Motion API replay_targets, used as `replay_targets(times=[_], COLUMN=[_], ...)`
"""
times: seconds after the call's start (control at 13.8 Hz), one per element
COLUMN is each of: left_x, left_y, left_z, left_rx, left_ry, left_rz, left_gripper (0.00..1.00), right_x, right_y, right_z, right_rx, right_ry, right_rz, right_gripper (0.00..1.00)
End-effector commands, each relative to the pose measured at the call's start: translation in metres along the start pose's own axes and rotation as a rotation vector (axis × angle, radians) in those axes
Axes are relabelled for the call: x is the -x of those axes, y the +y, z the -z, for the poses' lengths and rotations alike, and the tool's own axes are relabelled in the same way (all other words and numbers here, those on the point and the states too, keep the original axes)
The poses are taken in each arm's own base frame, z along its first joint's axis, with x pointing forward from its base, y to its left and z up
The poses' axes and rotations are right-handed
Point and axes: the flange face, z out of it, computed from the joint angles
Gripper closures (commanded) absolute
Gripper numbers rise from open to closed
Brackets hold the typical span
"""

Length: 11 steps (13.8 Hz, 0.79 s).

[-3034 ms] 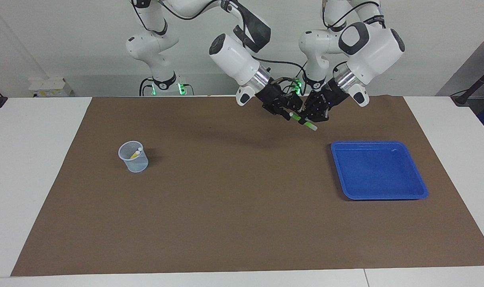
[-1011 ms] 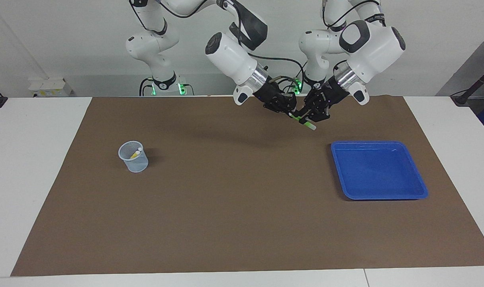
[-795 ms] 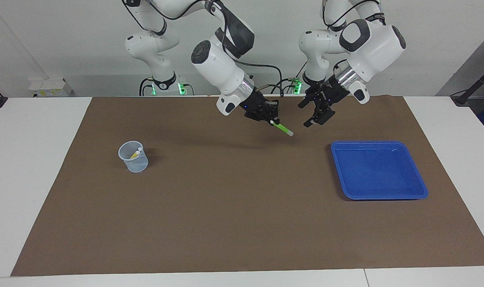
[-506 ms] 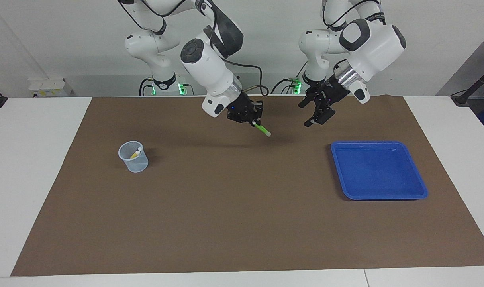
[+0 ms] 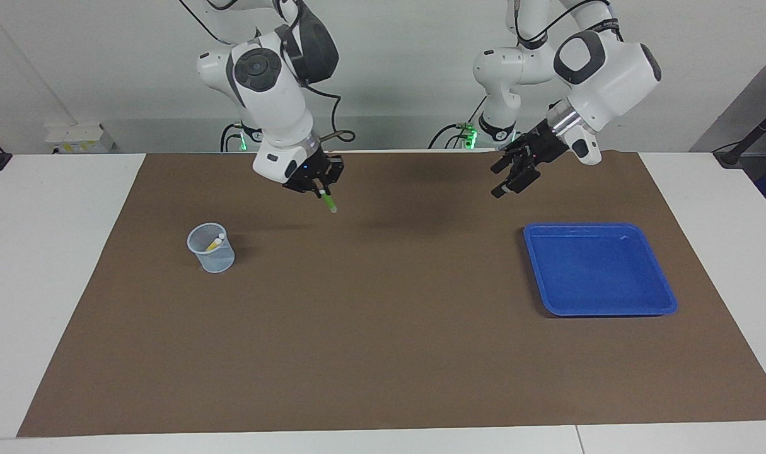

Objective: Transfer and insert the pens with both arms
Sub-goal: 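Open the left gripper while the right gripper pulls the pen away, then carry the green pen with the right gripper to the white cup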

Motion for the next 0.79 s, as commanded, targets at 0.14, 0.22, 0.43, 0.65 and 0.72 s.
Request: replay_targets(times=[0.14,0.22,0.43,0.65,0.72], left_x=[-0.012,-0.021,-0.036,-0.046,-0.048], left_y=[-0.028,-0.034,-0.042,-0.042,-0.039], left_z=[0.012,0.019,0.033,0.043,0.05], left_rx=[-0.192,-0.212,-0.267,-0.301,-0.304], left_ry=[0.089,0.1,0.127,0.152,0.165], left_rz=[-0.424,-0.486,-0.631,-0.709,-0.715], left_gripper=[0.0,0.0,0.0,0.0,0.0], right_x=[0.019,0.02,0.025,0.027,0.027], right_y=[0.038,0.043,0.058,0.066,0.071], right_z=[-0.008,-0.015,-0.04,-0.042,-0.045], right_rx=[0.166,0.188,0.21,0.223,0.23], right_ry=[-0.068,-0.057,-0.012,-0.011,-0.003], right_rz=[0.259,0.313,0.385,0.431,0.448], right_gripper=[1.0,1.0,1.0,1.0,1.0])
